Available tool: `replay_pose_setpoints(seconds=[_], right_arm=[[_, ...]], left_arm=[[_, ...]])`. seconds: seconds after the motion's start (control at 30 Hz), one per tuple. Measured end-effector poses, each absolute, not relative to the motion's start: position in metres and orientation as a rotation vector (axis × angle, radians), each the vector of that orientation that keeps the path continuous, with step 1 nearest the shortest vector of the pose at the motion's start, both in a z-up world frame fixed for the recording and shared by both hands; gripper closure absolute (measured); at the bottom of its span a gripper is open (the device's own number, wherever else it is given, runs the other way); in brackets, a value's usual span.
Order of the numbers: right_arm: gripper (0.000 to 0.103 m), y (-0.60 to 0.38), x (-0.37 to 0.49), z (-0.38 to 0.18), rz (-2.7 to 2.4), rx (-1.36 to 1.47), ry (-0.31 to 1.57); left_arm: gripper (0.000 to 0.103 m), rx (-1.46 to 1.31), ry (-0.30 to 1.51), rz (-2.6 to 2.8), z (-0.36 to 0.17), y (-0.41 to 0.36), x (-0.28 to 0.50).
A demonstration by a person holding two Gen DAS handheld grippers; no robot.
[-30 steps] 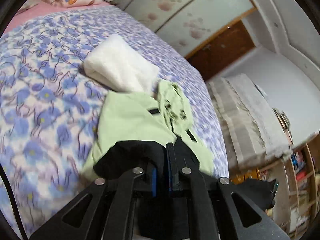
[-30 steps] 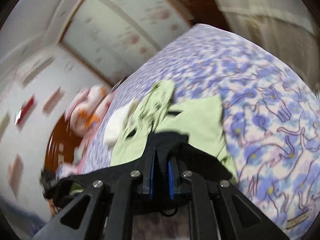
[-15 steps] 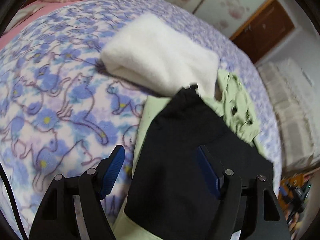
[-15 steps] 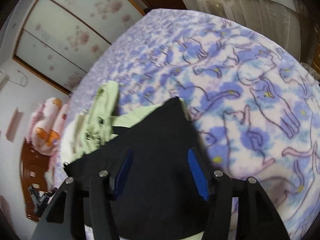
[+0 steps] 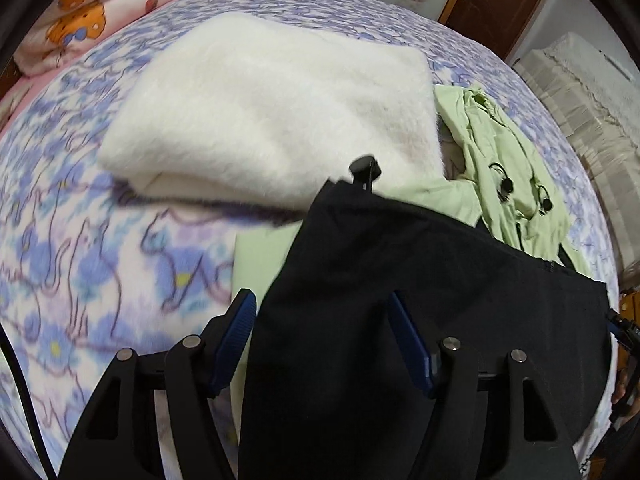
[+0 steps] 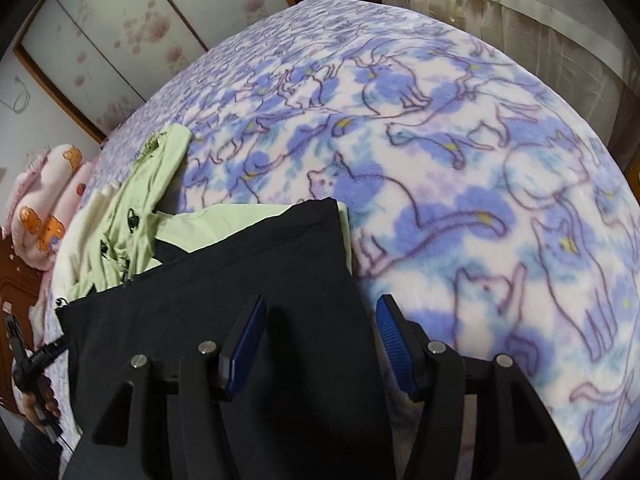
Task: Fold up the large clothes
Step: 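Carry the hem up toward the green hood with both tools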
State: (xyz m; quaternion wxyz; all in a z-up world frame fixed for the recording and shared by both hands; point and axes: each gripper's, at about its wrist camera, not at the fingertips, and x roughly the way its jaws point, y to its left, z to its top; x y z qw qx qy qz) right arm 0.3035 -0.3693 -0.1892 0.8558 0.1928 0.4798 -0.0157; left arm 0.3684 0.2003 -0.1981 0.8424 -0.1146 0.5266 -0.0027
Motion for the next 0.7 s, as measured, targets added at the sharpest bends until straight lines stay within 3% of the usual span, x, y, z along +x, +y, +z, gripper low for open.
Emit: replay_pose_setpoints(seconds=[0.1,0.17,0.27,0.37,0.7], right_arm=[[0.053,-0.36,0.308,-0.194,-0.034,0.362,1.013],[0.08,-0.351,0.308,-0.194,-0.032,0.301,1.012],[0.092,-0.336,0.301,-0.186,-0.056,0.192,0.974],[0.097,-0.325,0.291,-0.169,-0.055,0.124,0.916],[0.098,-0.301,0.309,-0.114,-0.072,0.076,0.756]], left_arm=[[0.061,-0.221,1.121,-0.003,-0.204,0.195,0.38],[0.093,-0.193,1.108,0.0,-0.204,0.19,0.38],[0.098,-0.128,1.046,0.025,-0.195,0.182,0.367],[0.098,-0.112,0.979,0.037,-0.176,0.18,0.352],[0.098,-0.146,0.836,0.088,-0.125,0.192,0.349]])
